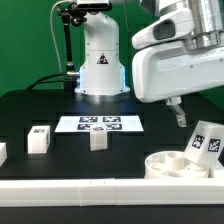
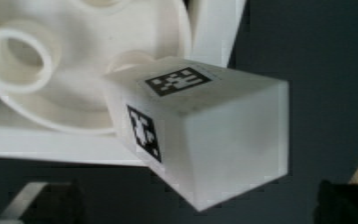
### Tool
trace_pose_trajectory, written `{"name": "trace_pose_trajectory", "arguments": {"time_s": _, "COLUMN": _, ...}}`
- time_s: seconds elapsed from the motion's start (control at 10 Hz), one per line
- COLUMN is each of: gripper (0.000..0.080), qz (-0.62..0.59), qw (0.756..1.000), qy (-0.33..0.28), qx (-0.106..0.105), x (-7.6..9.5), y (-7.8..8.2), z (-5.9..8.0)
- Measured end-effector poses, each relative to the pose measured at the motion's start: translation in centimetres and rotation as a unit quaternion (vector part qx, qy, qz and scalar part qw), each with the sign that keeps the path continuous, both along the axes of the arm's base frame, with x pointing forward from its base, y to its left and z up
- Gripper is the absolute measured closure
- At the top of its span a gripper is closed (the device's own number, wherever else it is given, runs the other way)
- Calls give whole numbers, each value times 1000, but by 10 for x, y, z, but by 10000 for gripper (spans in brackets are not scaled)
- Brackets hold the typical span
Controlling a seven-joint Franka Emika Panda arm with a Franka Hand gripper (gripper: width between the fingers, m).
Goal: Assemble stool
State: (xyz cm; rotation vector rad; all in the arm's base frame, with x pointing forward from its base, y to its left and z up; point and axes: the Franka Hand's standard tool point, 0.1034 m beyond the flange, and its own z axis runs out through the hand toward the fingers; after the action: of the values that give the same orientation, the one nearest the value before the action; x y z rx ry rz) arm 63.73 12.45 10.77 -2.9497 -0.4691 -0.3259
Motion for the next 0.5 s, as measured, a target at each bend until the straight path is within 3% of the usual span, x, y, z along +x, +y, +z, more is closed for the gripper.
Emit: {"name": "trace_pose_trajectory", "arguments": {"time_s": 0.5, "gripper": 151, "qz": 152, "qw": 988, "qy": -26, "qx": -34, "x": 0, "y": -4, "z": -1}}
